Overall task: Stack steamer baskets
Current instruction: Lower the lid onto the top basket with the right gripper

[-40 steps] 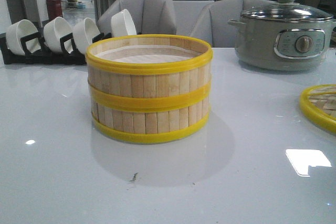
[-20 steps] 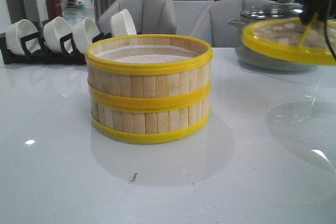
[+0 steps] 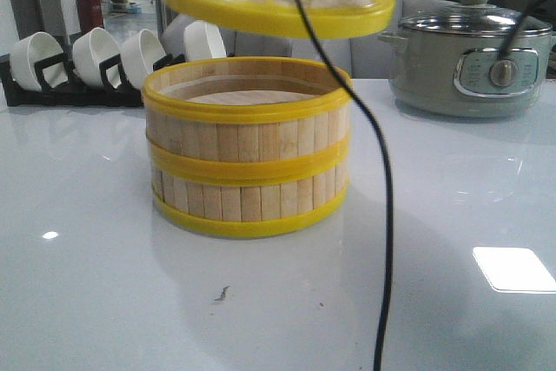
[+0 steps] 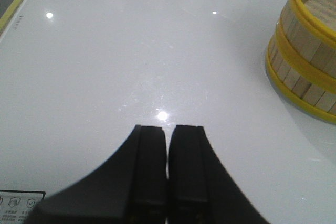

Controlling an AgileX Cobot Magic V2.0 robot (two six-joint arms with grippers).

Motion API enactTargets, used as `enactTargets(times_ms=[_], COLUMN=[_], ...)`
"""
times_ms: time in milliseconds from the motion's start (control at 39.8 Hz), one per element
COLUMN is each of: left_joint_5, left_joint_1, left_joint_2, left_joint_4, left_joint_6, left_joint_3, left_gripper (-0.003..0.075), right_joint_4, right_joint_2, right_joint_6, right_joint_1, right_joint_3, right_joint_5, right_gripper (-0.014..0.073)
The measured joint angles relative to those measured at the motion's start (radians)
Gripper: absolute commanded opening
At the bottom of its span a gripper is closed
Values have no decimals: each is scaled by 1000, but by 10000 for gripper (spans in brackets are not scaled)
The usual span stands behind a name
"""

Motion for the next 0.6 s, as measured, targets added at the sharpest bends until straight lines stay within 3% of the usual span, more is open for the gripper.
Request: enactTargets(times_ms=[251,603], left_joint_5=[0,0], left_joint_1=[0,0], left_joint_2=[0,0], left_joint_4=[0,0], left_joint_6=[0,0], left_joint_3=[0,0], left_gripper=[85,85], right_joint_4=[-30,-39], right_joint_2=[122,137], right_joint_6=[0,0], right_joint_1=[39,39], right_joint_3=[-61,-63], right_joint_5=[34,4], right_gripper=[56,56])
